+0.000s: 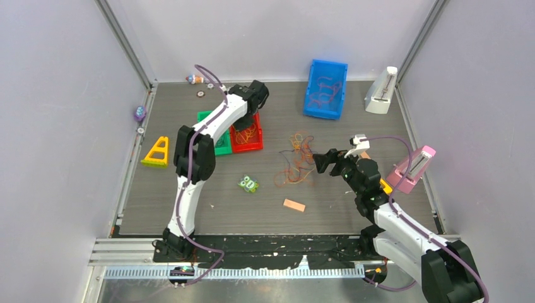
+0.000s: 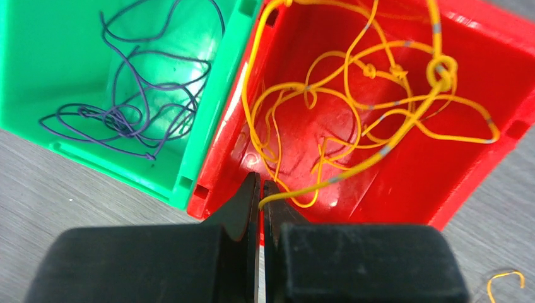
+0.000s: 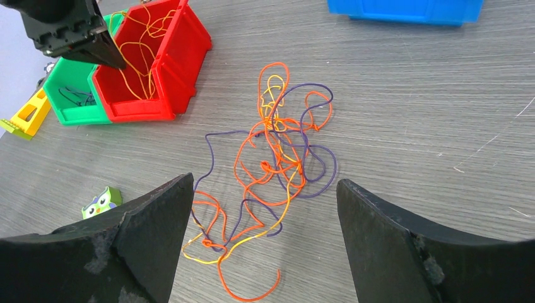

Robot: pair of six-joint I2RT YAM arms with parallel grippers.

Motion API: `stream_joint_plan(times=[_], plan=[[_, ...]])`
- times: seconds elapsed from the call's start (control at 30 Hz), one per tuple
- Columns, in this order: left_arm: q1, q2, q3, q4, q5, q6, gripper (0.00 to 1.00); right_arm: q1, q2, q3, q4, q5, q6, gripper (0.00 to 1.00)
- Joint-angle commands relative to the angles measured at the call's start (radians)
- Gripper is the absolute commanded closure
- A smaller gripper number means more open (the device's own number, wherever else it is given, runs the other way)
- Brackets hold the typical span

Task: Untangle the cables
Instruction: Place the cable in the bin.

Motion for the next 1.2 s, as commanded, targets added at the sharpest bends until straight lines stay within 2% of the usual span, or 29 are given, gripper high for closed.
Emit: stream_joint_plan(times=[0.0, 0.3, 0.33, 0.4, 0.5, 0.97, 1.1, 1.17], plan=[[0.003, 0.002, -0.023, -0.011, 0.060, 0.022, 1.00, 0.002, -0.021, 0.001, 0.022, 0.021, -0.002, 0.12], [0.006, 0.065, 0.010, -0.003, 0.108, 0.103, 0.99, 0.002, -0.014, 0.002, 0.026, 0.019, -0.001, 0.12], [0.008, 0.065, 0.015, -0.002, 0.112, 0.106, 0.95, 0.002, -0.015, 0.001, 0.026, 0.020, 0.000, 0.12], [0.013, 0.062, 0.015, 0.006, 0.119, 0.108, 0.73, 0.002, -0.014, 0.001, 0.025, 0.021, -0.002, 0.11], [0.016, 0.047, 0.011, 0.012, 0.115, 0.114, 0.62, 0.002, -0.013, 0.002, 0.026, 0.023, -0.001, 0.11], [0.018, -0.147, 0.021, 0.021, 0.060, 0.185, 0.56, 0.001, 0.000, 0.006, 0.034, 0.011, 0.001, 0.12], [0.019, -0.166, 0.041, 0.015, 0.066, 0.203, 0.46, 0.002, -0.005, 0.005, 0.032, 0.011, 0.001, 0.12], [0.018, -0.172, 0.059, 0.001, 0.080, 0.219, 0.44, 0.002, -0.004, 0.003, 0.033, 0.010, 0.002, 0.12]])
